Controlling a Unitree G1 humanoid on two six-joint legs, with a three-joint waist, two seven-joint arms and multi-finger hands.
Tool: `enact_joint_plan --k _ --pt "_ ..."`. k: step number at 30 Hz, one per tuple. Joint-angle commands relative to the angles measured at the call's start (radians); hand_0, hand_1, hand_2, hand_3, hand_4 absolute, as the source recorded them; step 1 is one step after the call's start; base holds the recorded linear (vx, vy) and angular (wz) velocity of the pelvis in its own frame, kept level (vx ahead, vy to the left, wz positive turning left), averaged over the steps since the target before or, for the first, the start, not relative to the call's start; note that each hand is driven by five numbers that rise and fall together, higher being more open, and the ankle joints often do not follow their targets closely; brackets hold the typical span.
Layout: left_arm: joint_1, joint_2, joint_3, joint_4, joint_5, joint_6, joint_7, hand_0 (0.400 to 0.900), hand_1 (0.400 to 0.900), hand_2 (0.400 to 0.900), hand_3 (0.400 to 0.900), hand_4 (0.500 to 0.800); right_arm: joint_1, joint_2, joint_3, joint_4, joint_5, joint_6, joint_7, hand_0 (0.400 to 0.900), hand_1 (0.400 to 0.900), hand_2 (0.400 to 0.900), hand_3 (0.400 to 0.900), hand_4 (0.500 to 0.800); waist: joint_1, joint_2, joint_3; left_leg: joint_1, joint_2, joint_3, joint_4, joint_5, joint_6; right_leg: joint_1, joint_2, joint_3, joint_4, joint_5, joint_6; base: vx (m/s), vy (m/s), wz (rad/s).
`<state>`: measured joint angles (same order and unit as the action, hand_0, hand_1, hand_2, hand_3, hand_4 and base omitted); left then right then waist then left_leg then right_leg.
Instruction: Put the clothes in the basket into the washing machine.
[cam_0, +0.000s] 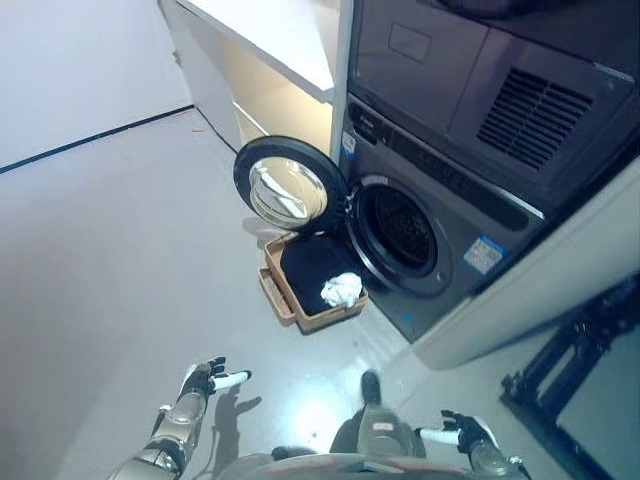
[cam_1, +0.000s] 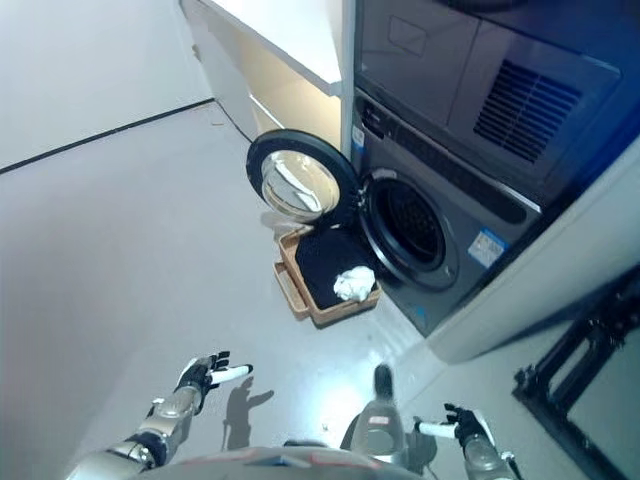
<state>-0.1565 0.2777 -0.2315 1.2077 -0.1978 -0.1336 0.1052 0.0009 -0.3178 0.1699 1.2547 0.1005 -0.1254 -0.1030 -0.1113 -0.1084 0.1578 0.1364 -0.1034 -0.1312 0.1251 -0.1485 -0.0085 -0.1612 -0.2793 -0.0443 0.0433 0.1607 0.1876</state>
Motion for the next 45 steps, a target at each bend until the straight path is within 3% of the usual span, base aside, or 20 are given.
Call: enact_joint_plan --k 1,4,5,6,11,17,22,24,26,30,32,35,38,41,43,45 --pt "-0.078 0.076 0.031 -0.047 -0.014 -0.046 0.024 0.900 0.900 0.900 0.900 0.800 -0.079 -0.063 -0.009 -0.031 0.045 -0.036 -0.025 0.900 0.900 0.900 0.900 0.800 0.005 -0.030 -0.029 -0.011 0.003 0.027 0.145 -0.157 0.011 -0.146 -0.035 0.080 -0.009 0.277 0.064 0.22 -0.156 0.14" --pt "-0.085 0.077 0.032 -0.039 -0.013 -0.036 0.028 0.900 0.900 0.900 0.900 0.800 -0.080 -0.067 -0.002 -0.032 0.048 -0.034 -0.022 0.900 0.900 0.900 0.900 0.800 0.013 -0.046 -0.037 0.000 0.013 0.009 0.177 -0.198 0.008 -0.154 -0.019 0.089 0.035 0.231 0.058 0.23 -0.172 0.17" --pt "-0.092 0.078 0.030 -0.035 -0.014 -0.034 0.032 0.900 0.900 0.900 0.900 0.800 -0.078 -0.071 -0.002 -0.032 0.050 -0.037 -0.022 0.900 0.900 0.900 0.900 0.800 0.016 -0.045 -0.045 0.007 0.028 -0.006 0.184 -0.216 0.003 -0.161 -0.013 0.087 0.051 0.179 0.052 0.24 -0.192 0.25" --pt "-0.094 0.074 0.028 -0.034 -0.017 -0.033 0.032 0.900 0.900 0.900 0.900 0.800 -0.081 -0.073 0.002 -0.033 0.050 -0.037 -0.022 0.900 0.900 0.900 0.900 0.800 0.013 -0.042 -0.049 0.023 0.041 -0.004 0.177 -0.225 0.000 -0.168 0.000 0.095 0.062 0.175 0.050 0.28 -0.220 0.25" --pt "-0.103 0.056 0.021 -0.013 -0.039 -0.030 0.035 0.900 0.900 0.900 0.900 0.800 -0.076 -0.095 0.002 -0.009 0.042 -0.035 -0.023 0.900 0.900 0.900 0.900 0.800 -0.005 -0.011 -0.084 0.117 0.154 -0.045 0.109 -0.199 -0.046 -0.182 0.044 0.036 0.167 0.055 0.025 0.28 -0.211 0.39" --pt "-0.118 0.043 0.021 -0.012 -0.064 -0.032 0.041 0.900 0.900 0.900 0.900 0.800 -0.085 -0.122 0.014 0.009 0.036 -0.039 -0.025 0.900 0.900 0.900 0.900 0.800 -0.023 0.033 -0.100 0.107 0.227 -0.056 0.067 -0.073 -0.082 -0.255 0.100 0.016 0.223 0.000 -0.006 0.13 -0.197 0.04" --pt "-0.126 0.046 0.044 0.022 -0.094 -0.033 0.044 0.900 0.900 0.900 0.900 0.800 -0.069 -0.127 0.021 0.035 0.027 -0.040 -0.029 0.900 0.900 0.900 0.900 0.800 -0.029 0.057 -0.106 0.071 0.275 -0.052 0.134 0.131 -0.108 -0.222 0.165 -0.007 0.229 -0.063 -0.059 0.16 -0.232 -0.09" --pt "-0.126 0.046 0.051 0.025 -0.103 -0.033 0.044 0.900 0.900 0.900 0.900 0.800 -0.065 -0.134 0.022 0.044 0.026 -0.040 -0.029 0.900 0.900 0.900 0.900 0.800 -0.025 0.054 -0.108 0.023 0.261 -0.055 0.245 0.190 -0.097 -0.176 0.185 -0.003 0.213 -0.083 -0.085 0.21 -0.238 -0.07" --pt "-0.133 0.044 0.048 0.031 -0.109 -0.033 0.043 0.900 0.900 0.900 0.900 0.800 -0.070 -0.140 0.024 0.046 0.027 -0.038 -0.031 0.900 0.900 0.900 0.900 0.800 -0.013 0.045 -0.099 -0.040 0.218 -0.048 0.340 0.226 -0.088 -0.123 0.199 0.005 0.194 -0.099 -0.107 0.18 -0.201 -0.08" --pt "-0.140 0.037 0.039 0.028 -0.112 -0.037 0.040 0.900 0.900 0.900 0.900 0.800 -0.104 -0.149 0.022 0.047 0.038 -0.041 -0.041 0.900 0.900 0.900 0.900 0.800 0.019 0.019 -0.077 -0.201 0.142 -0.013 0.356 0.162 -0.064 -0.045 0.192 0.029 0.144 -0.113 -0.115 0.14 -0.105 -0.19" --pt "-0.142 0.041 0.039 0.027 -0.121 -0.041 0.044 0.900 0.900 0.900 0.900 0.800 -0.121 -0.143 0.032 0.048 0.041 -0.042 -0.043 0.900 0.900 0.900 0.900 0.800 0.044 0.010 -0.060 -0.275 0.129 0.011 0.342 0.100 -0.049 -0.012 0.195 0.046 0.141 -0.127 -0.114 0.14 -0.025 -0.45" --pt "-0.142 0.046 0.039 0.026 -0.131 -0.044 0.046 0.900 0.900 0.900 0.900 0.800 -0.136 -0.131 0.044 0.052 0.033 -0.043 -0.047 0.900 0.900 0.900 0.900 0.800 0.068 0.015 -0.044 -0.317 0.160 0.032 0.221 0.102 -0.060 0.031 0.196 0.060 0.138 -0.143 -0.108 0.14 0.065 -0.31" --pt "-0.132 0.046 0.037 0.021 -0.134 -0.047 0.044 0.900 0.900 0.900 0.900 0.800 -0.137 -0.128 0.042 0.056 0.030 -0.044 -0.052 0.900 0.900 0.900 0.900 0.800 0.088 0.053 -0.036 -0.317 0.211 0.007 0.063 0.207 -0.092 0.074 0.205 0.078 0.132 -0.168 -0.092 0.17 0.188 -0.31" --pt "-0.130 0.040 0.029 0.009 -0.140 -0.051 0.046 0.900 0.900 0.900 0.900 0.800 -0.146 -0.133 0.035 0.053 0.031 -0.044 -0.055 0.900 0.900 0.900 0.900 0.800 0.092 0.088 -0.033 -0.324 0.249 0.004 -0.018 0.263 -0.108 0.101 0.185 0.101 0.144 -0.204 -0.067 0.17 0.304 -0.31" --pt "-0.139 0.035 0.019 0.002 -0.147 -0.052 0.047 0.900 0.900 0.900 0.900 0.800 -0.159 -0.133 0.038 0.053 0.024 -0.040 -0.053 0.900 0.900 0.900 0.900 0.800 0.093 0.103 -0.033 -0.326 0.250 0.035 -0.019 0.250 -0.104 0.105 0.154 0.108 0.159 -0.223 -0.050 0.11 0.345 -0.27" --pt "-0.148 0.034 0.010 0.003 -0.141 -0.052 0.049 0.900 0.900 0.900 0.900 0.800 -0.174 -0.128 0.049 0.058 0.007 -0.031 -0.050 0.900 0.900 0.900 0.900 0.800 0.099 0.104 -0.037 -0.330 0.207 0.046 -0.003 0.226 -0.087 0.104 0.104 0.119 0.179 -0.216 -0.031 0.12 0.357 -0.25"
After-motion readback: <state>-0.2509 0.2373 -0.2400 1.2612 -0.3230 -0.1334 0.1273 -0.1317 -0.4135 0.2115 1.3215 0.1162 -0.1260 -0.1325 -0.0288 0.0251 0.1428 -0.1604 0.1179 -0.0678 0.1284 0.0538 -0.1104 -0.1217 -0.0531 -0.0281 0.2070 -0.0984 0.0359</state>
